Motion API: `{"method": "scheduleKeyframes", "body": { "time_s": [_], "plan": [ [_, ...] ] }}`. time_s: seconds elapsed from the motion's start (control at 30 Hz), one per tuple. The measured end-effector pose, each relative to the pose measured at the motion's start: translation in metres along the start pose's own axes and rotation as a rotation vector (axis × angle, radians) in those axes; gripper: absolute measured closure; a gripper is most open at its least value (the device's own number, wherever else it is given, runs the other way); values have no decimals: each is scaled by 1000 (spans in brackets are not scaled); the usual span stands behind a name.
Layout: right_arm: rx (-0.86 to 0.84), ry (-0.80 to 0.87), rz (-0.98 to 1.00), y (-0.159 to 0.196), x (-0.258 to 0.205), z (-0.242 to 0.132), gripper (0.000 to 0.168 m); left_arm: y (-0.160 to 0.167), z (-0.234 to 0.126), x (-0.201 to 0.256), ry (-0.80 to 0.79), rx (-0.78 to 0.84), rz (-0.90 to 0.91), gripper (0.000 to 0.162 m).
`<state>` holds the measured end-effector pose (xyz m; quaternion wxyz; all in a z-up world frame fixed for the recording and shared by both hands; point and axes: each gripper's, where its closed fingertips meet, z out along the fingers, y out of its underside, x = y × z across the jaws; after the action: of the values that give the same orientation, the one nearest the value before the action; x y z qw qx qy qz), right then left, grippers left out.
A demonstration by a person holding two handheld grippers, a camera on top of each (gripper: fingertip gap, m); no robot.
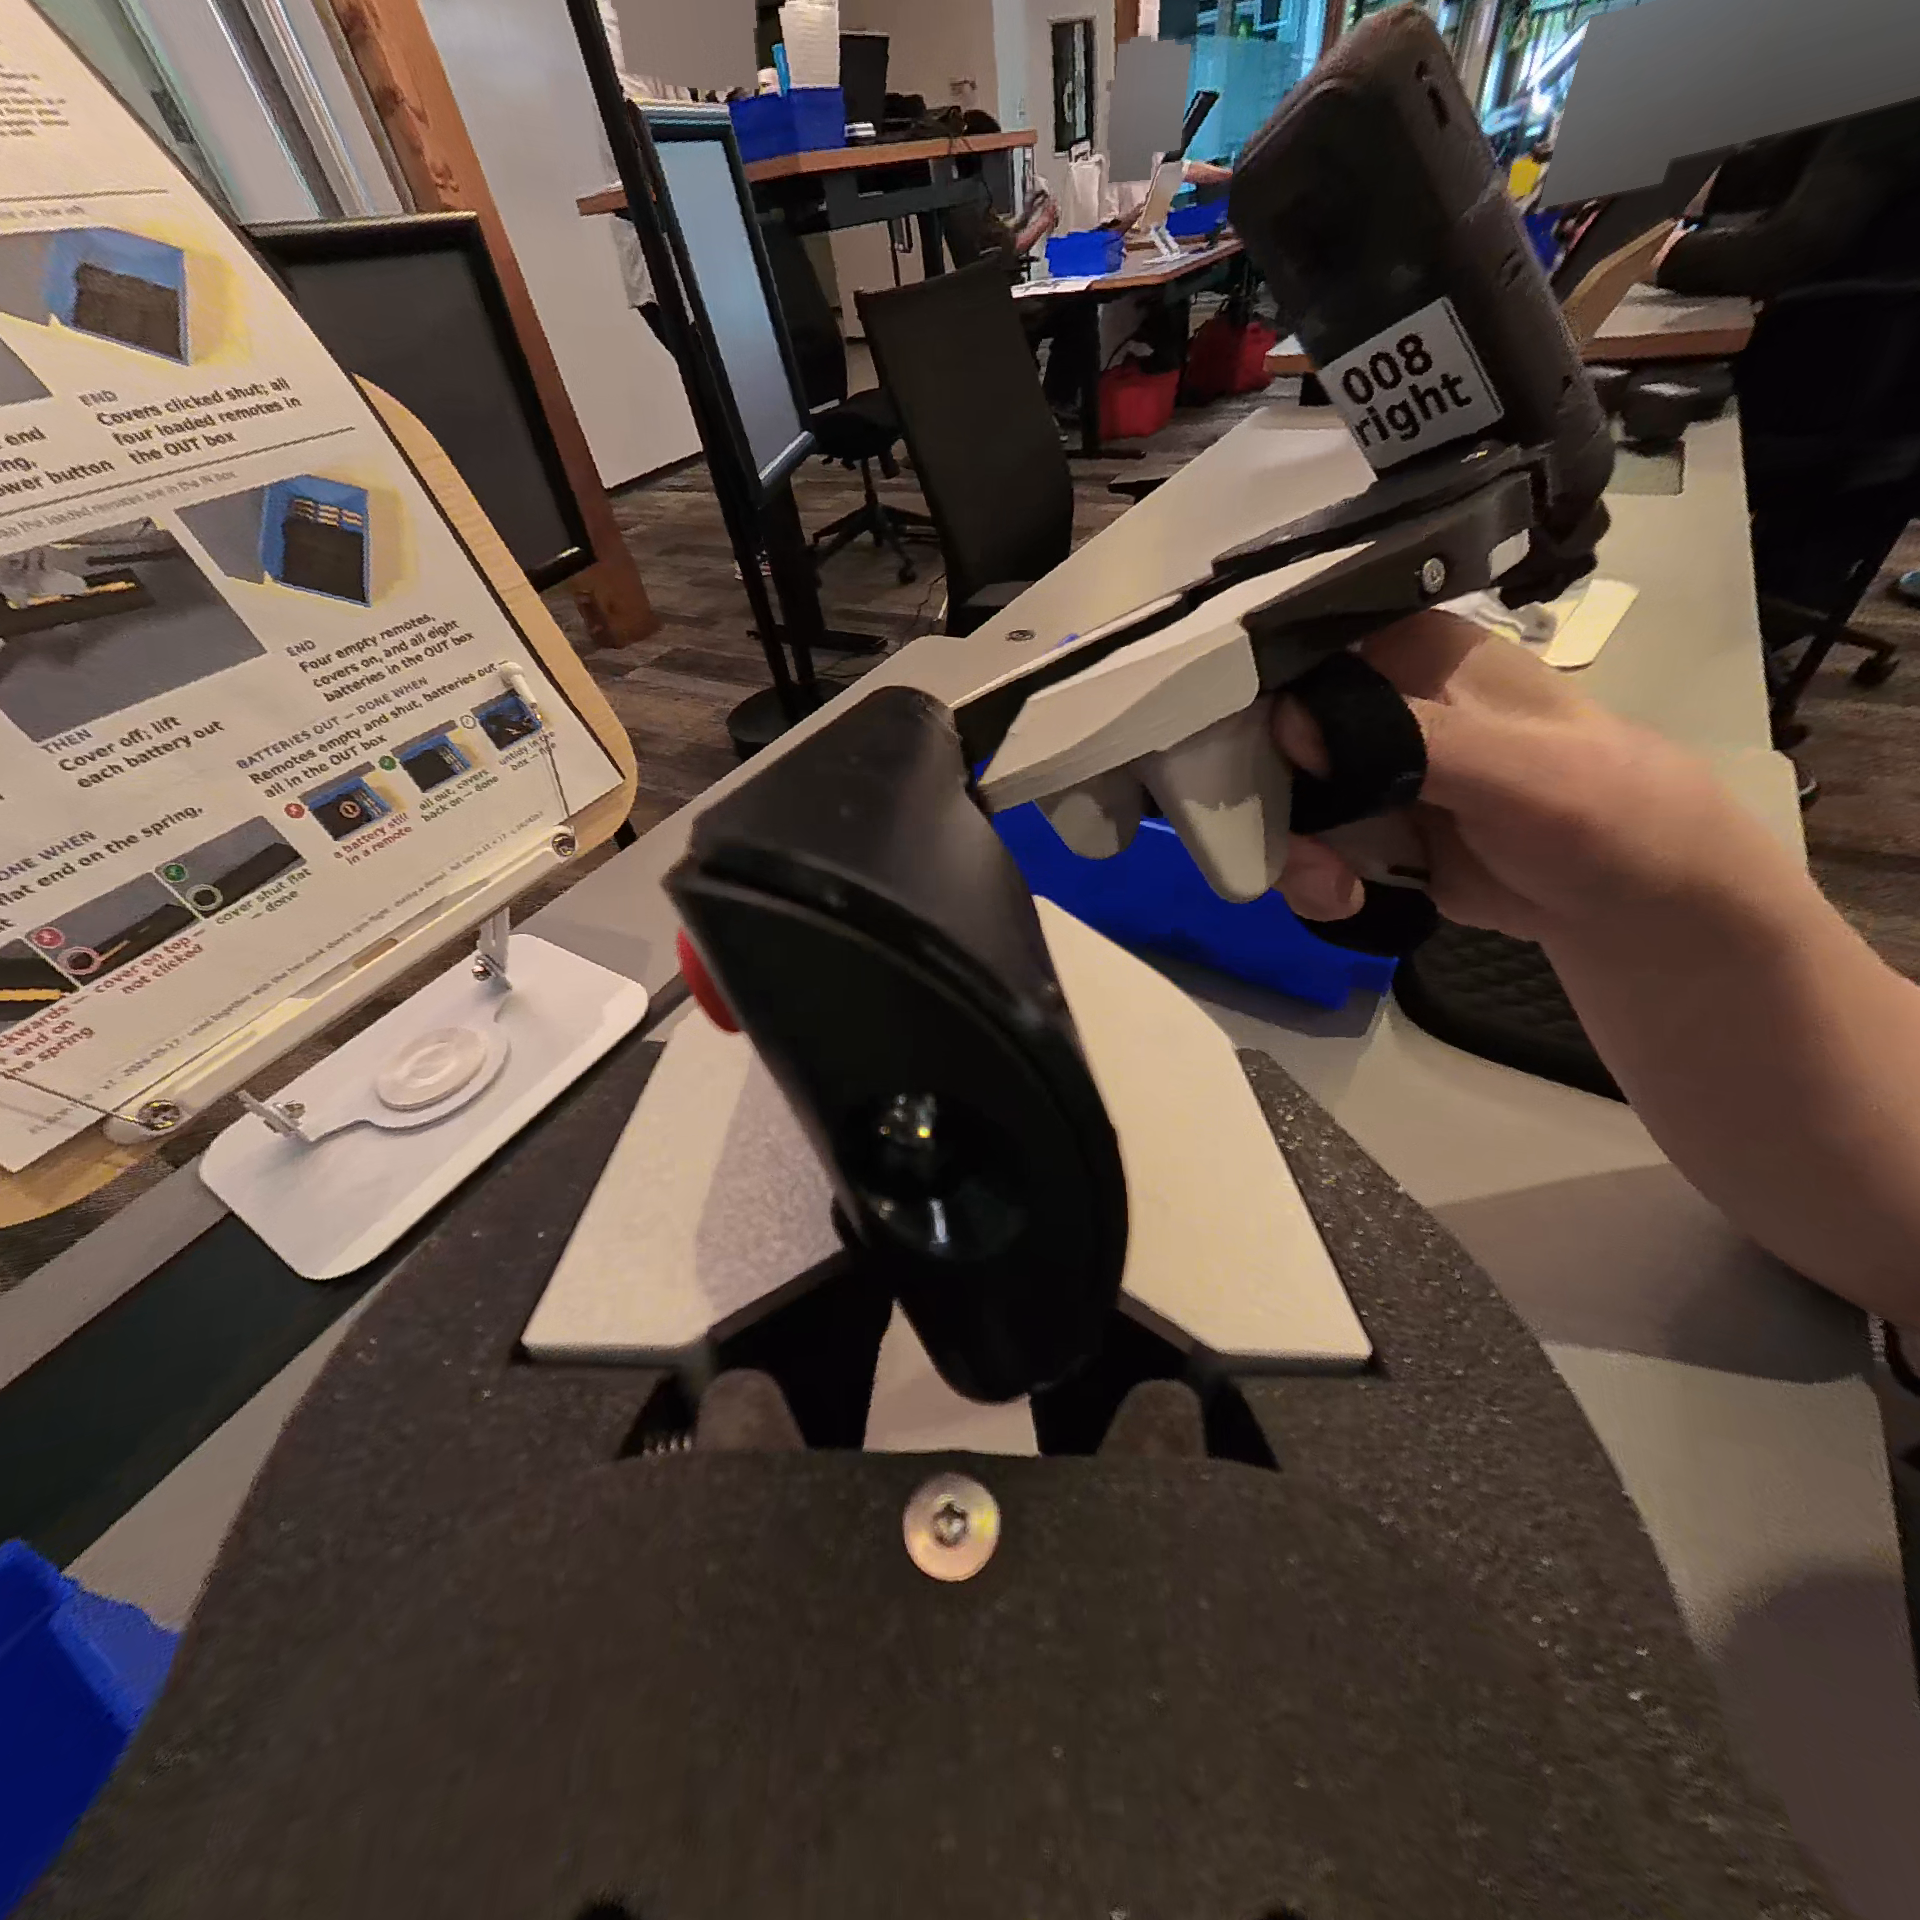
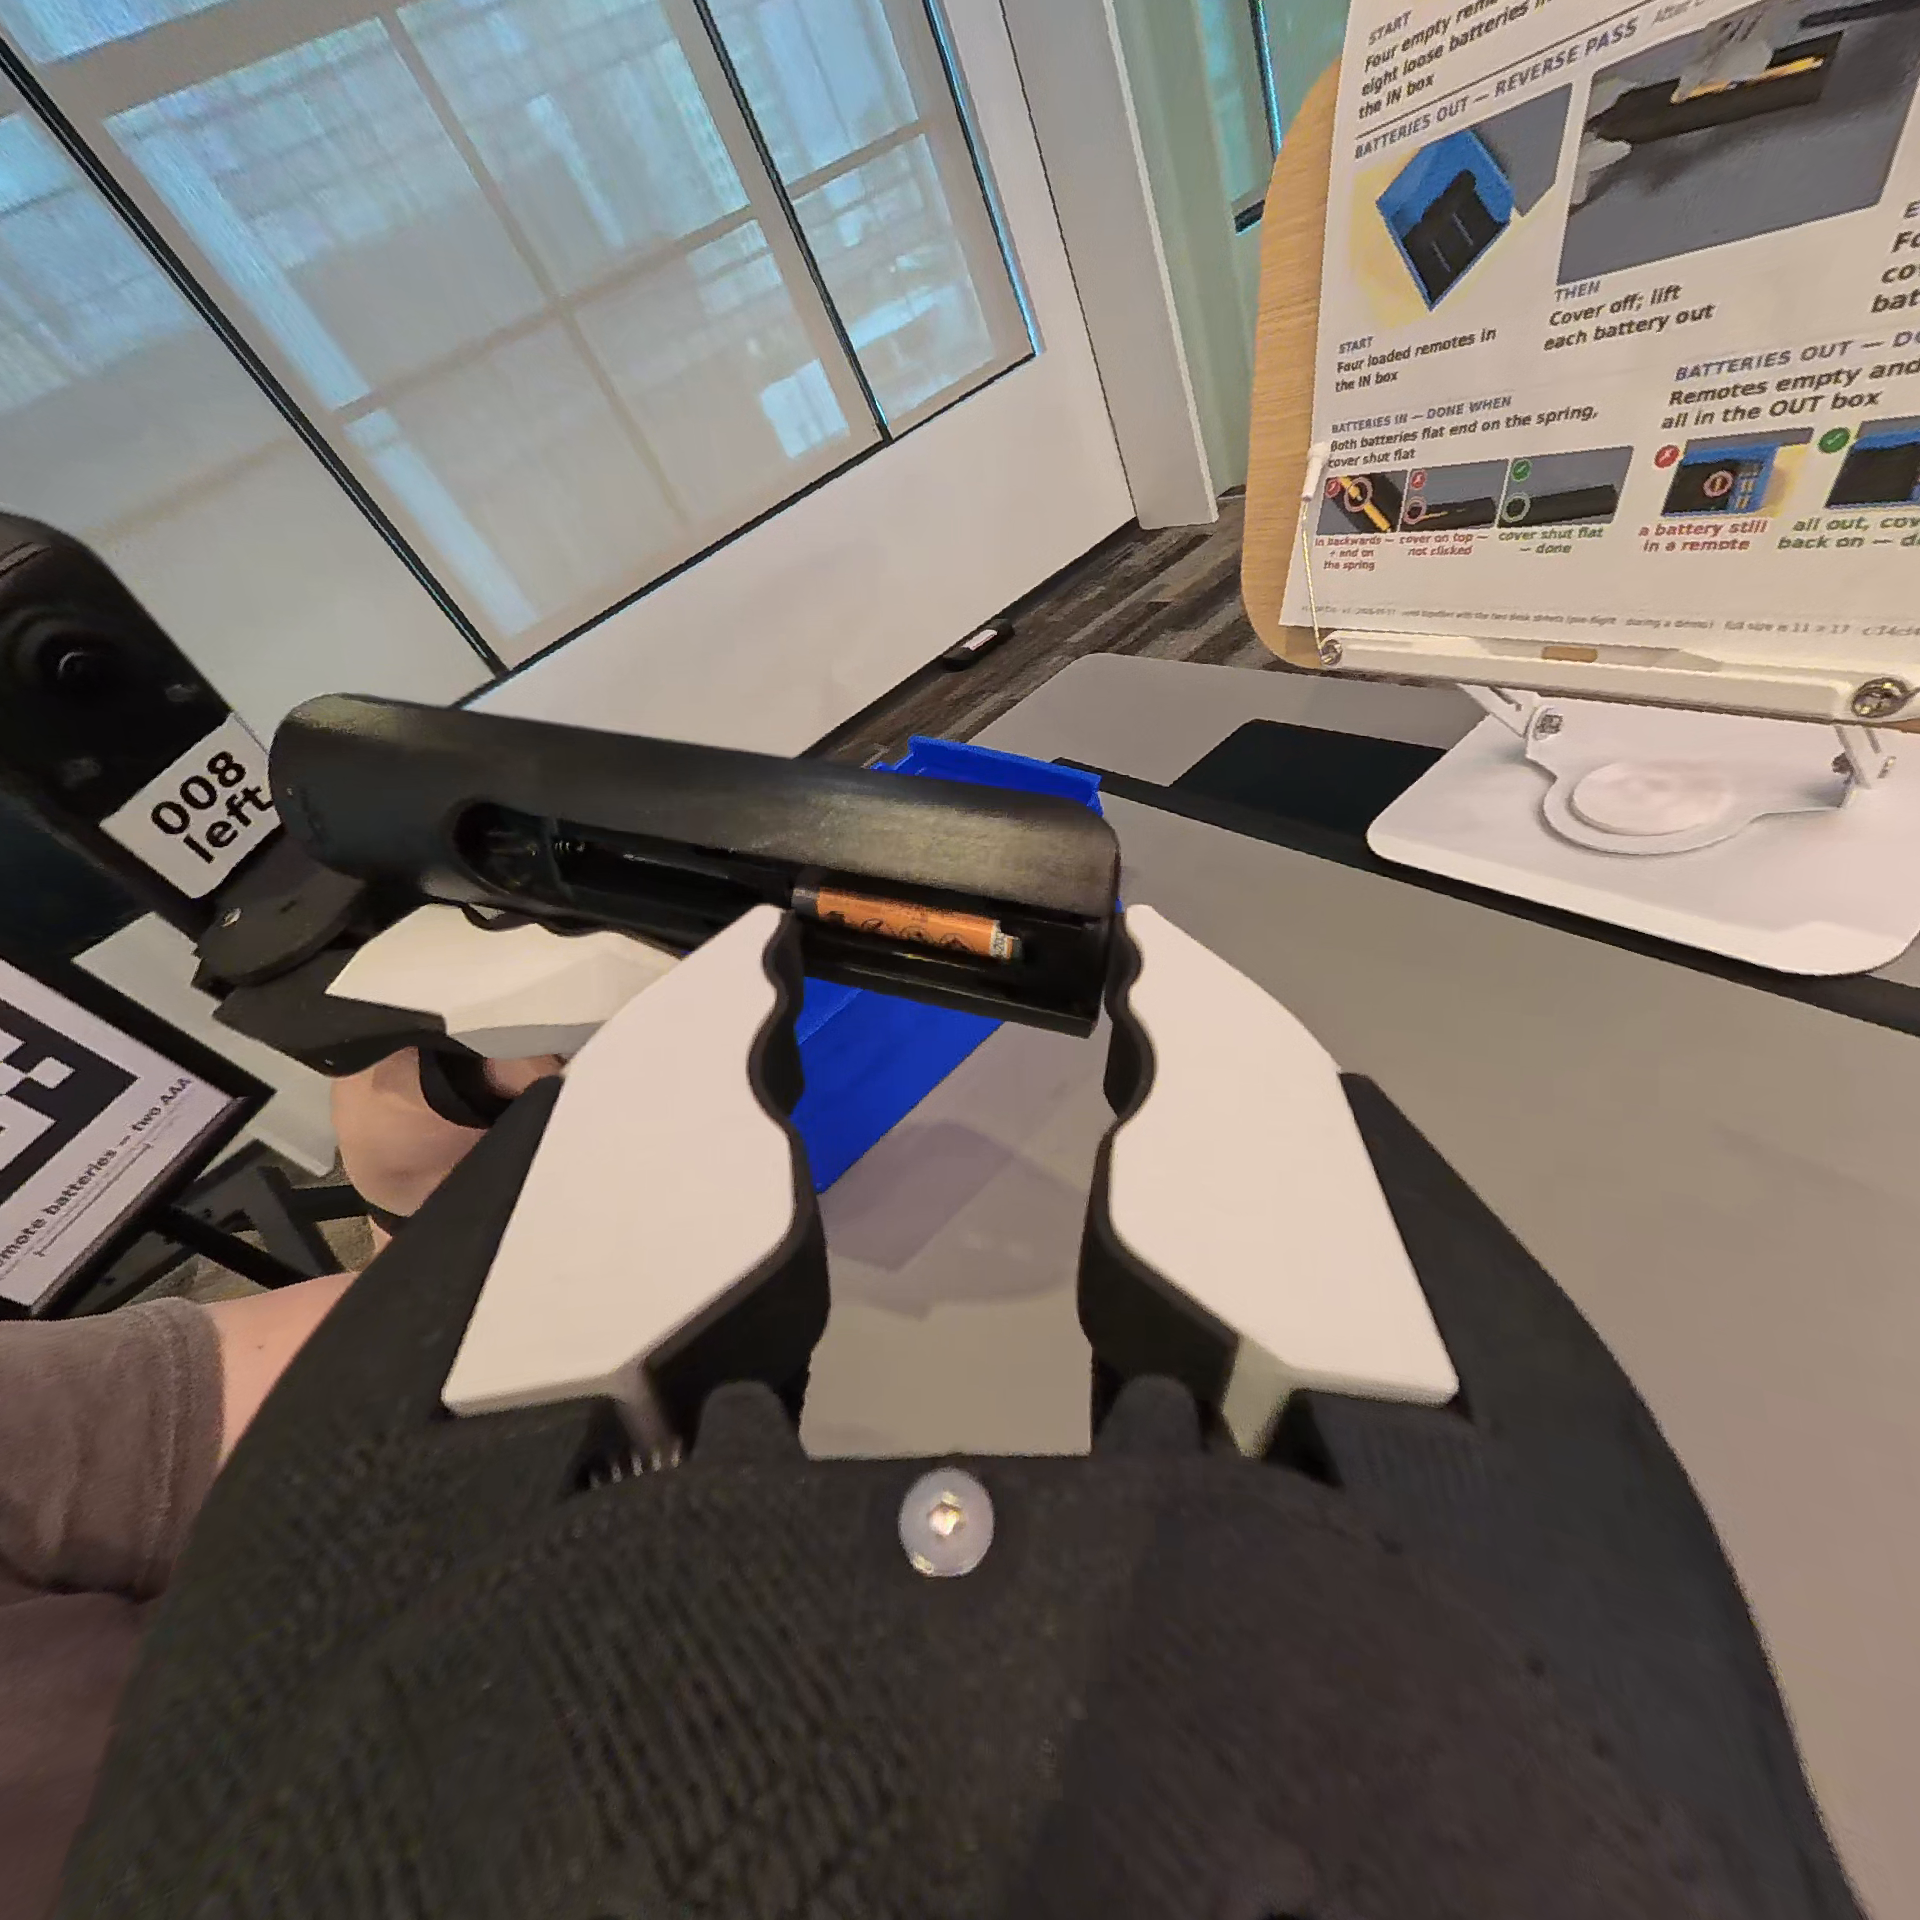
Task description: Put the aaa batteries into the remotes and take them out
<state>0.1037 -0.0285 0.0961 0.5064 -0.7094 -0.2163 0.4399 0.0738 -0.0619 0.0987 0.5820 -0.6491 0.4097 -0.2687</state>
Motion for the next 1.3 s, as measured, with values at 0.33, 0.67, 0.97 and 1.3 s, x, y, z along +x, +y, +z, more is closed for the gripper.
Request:
{"method": "scheduleKeyframes", "body": {
  "time_s": [0.33, 0.67, 0.97, 1.3],
  "plan": [
    [-6, -16, 23, 1, 2, 0, 110, 1, 2, 1, -20, -11, 23, 144],
    [4, -52, 16, -3, 2, -5, 126, -2, -1, 1, 30, 20, -53, 144],
    [-11, -21, -45, -3, 5, -6, 126, -2, 1, 2, -3, 11, -30, 144],
    [19, 22, -64, -6, 11, -5, 133, 0, 2, 0, -48, 3, -13, 144]
  ]
}}
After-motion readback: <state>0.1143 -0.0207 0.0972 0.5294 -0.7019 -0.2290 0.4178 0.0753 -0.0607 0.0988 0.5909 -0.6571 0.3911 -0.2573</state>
